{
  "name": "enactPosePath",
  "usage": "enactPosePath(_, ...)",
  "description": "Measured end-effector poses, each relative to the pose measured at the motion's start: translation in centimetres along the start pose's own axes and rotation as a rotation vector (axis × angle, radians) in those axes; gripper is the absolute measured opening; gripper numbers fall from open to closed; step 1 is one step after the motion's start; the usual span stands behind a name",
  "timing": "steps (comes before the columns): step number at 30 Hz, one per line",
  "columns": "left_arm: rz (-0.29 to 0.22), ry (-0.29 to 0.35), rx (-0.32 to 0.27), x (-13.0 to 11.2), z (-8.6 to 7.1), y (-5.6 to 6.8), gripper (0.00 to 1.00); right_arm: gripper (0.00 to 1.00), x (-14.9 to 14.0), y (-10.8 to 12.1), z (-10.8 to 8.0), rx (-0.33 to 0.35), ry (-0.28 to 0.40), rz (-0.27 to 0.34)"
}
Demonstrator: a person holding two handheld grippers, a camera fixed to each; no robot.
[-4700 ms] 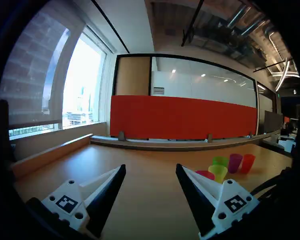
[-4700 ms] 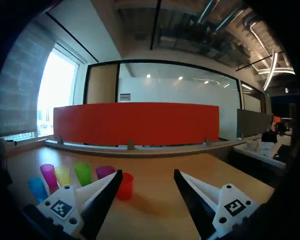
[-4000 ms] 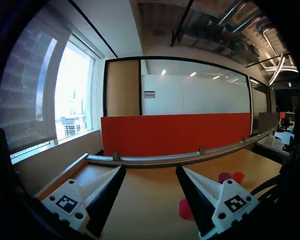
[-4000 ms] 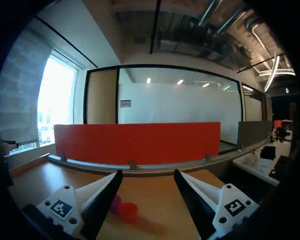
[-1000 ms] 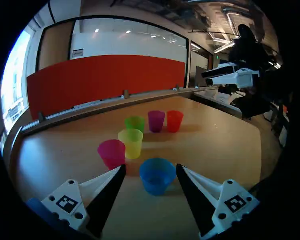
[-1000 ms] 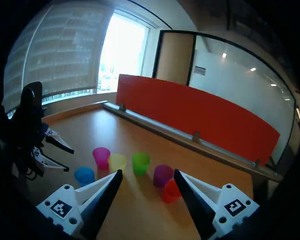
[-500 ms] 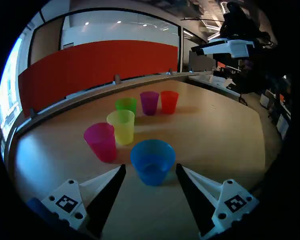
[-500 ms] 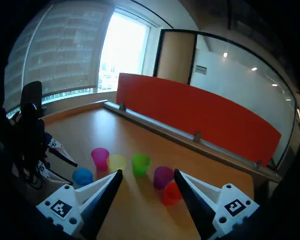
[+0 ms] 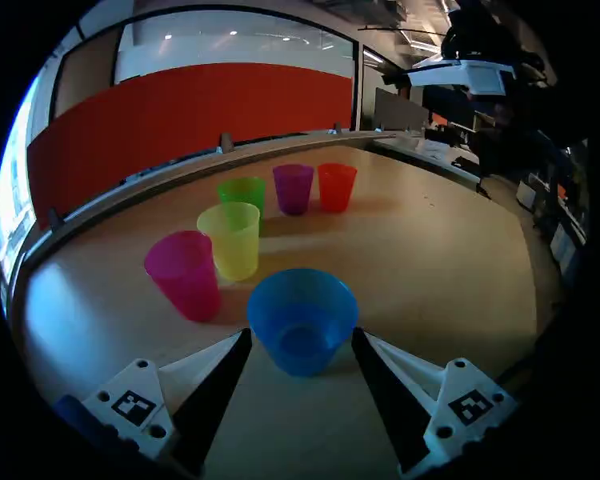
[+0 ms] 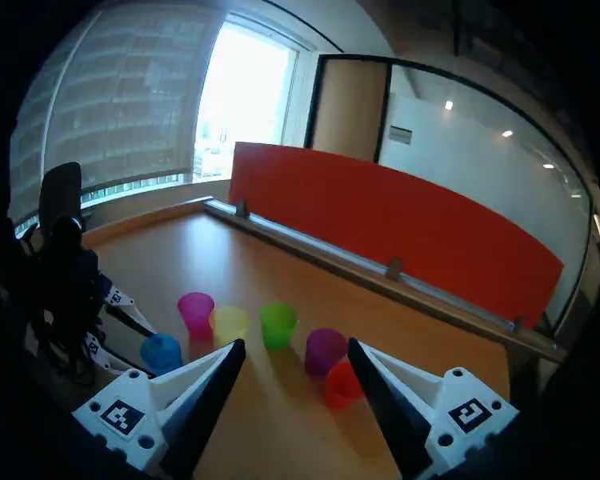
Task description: Pour water
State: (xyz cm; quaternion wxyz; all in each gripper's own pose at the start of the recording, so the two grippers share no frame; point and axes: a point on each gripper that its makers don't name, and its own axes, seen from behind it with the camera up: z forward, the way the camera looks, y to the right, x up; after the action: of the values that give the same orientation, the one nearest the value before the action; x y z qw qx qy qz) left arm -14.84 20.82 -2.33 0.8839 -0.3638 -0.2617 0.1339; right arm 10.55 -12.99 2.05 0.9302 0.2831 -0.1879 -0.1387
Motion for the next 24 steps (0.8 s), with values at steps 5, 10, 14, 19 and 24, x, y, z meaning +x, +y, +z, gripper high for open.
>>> enactPosePath(5, -0.008, -0.011, -0.007, -0.1, 0.7, 0.0, 0.93, 1.00, -0.1, 0.3, 0.0, -0.005, -0.004, 0.003)
enactPosePath(10, -0.018, -0.016, -0.005, -0.1, 1.2, -0.1, 0.92, 0.99, -0.2, 0.5, 0.0, -0.008, -0.006, 0.005)
enactPosePath(14, -0.019, -0.018, -0.006, 0.0, 1.4, -0.1, 0.92, 0.99, -0.4, 0.7, 0.0, -0.010, -0.009, 0.005)
enactPosePath(19, -0.010, -0.022, -0.003, -0.1, 1.6, -0.1, 0.92, 0.99, -0.5, 0.8, 0.0, -0.012, -0.008, 0.008)
enactPosePath(24, -0.009, -0.033, 0.002, -0.2, 1.8, -0.1, 0.91, 0.99, -0.5, 0.9, 0.0, -0.014, -0.009, 0.006)
